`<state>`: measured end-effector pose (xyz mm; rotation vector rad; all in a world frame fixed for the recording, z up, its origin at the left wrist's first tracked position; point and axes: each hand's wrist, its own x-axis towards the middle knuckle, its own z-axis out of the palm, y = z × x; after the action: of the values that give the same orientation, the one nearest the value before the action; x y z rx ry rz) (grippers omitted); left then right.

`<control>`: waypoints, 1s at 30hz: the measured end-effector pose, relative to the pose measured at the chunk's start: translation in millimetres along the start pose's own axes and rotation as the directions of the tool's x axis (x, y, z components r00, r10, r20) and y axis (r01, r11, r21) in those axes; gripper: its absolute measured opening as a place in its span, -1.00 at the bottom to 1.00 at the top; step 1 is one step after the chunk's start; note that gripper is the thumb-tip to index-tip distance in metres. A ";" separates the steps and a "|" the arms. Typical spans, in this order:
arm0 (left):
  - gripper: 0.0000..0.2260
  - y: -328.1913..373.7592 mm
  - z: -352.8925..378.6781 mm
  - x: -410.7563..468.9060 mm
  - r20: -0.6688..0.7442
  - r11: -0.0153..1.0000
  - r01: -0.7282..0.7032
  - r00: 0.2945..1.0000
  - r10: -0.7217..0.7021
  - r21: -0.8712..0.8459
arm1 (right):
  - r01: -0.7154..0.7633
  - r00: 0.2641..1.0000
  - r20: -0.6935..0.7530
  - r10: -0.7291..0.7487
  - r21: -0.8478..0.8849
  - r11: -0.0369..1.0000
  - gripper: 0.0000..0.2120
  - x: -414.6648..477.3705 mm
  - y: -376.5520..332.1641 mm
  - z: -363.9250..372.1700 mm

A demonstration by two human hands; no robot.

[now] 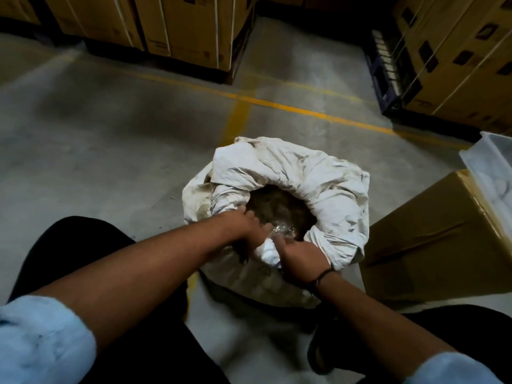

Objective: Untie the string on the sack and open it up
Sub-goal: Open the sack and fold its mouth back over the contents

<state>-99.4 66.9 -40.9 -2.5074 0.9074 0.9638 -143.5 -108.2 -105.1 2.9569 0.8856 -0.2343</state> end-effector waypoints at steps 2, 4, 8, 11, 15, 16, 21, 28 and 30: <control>-0.04 -3.5 1.0 -8.5 0.034 0.999 -0.046 0.998 0.046 0.016 | 0.086 0.986 -0.137 -0.094 -0.060 0.994 -0.32 -12.5 -10.5 2.7; -0.11 -6.6 -0.3 -11.9 0.064 0.995 -0.095 0.993 0.097 -0.024 | 0.110 0.968 -0.216 -0.129 -0.094 0.989 -0.35 -14.7 -13.5 7.0; -0.34 -25.5 -0.7 -1.3 0.001 0.987 -0.152 0.988 0.152 -0.061 | 0.054 0.992 0.106 -0.075 0.184 0.981 -0.16 -5.0 2.3 -14.8; -0.34 -21.8 10.4 7.4 -0.089 0.999 -0.043 0.995 0.044 0.011 | 0.028 0.992 0.099 -0.077 0.425 0.905 -0.35 -7.5 18.0 -36.8; -0.31 1.9 23.1 22.9 -0.130 0.999 0.041 0.991 -0.041 0.000 | -0.104 0.906 -0.356 0.231 0.341 0.934 -0.67 -2.4 36.7 -38.6; -0.29 3.9 23.8 25.6 -0.118 0.998 0.057 0.991 -0.058 -0.007 | -0.220 0.838 -0.412 0.357 0.343 0.913 -0.60 1.5 42.1 -35.4; -0.26 -7.5 26.8 25.5 -0.113 0.996 0.083 0.990 -0.087 -0.033 | -0.744 0.418 -0.043 0.907 0.557 0.369 0.13 -0.2 73.1 -23.9; -0.26 -28.4 40.6 28.7 -0.102 0.995 0.100 0.990 -0.097 0.021 | -0.424 0.443 0.401 0.802 0.882 -0.207 0.30 2.3 92.7 -4.1; -0.28 -26.8 45.6 32.4 -0.095 0.993 0.114 0.989 -0.112 0.022 | -0.329 0.510 0.293 0.809 0.935 -0.131 -0.11 8.1 94.7 -18.6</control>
<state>-85.6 94.4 -94.7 -2.5685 0.7894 0.7997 -82.3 -181.2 -88.0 4.0861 -1.5834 -0.0978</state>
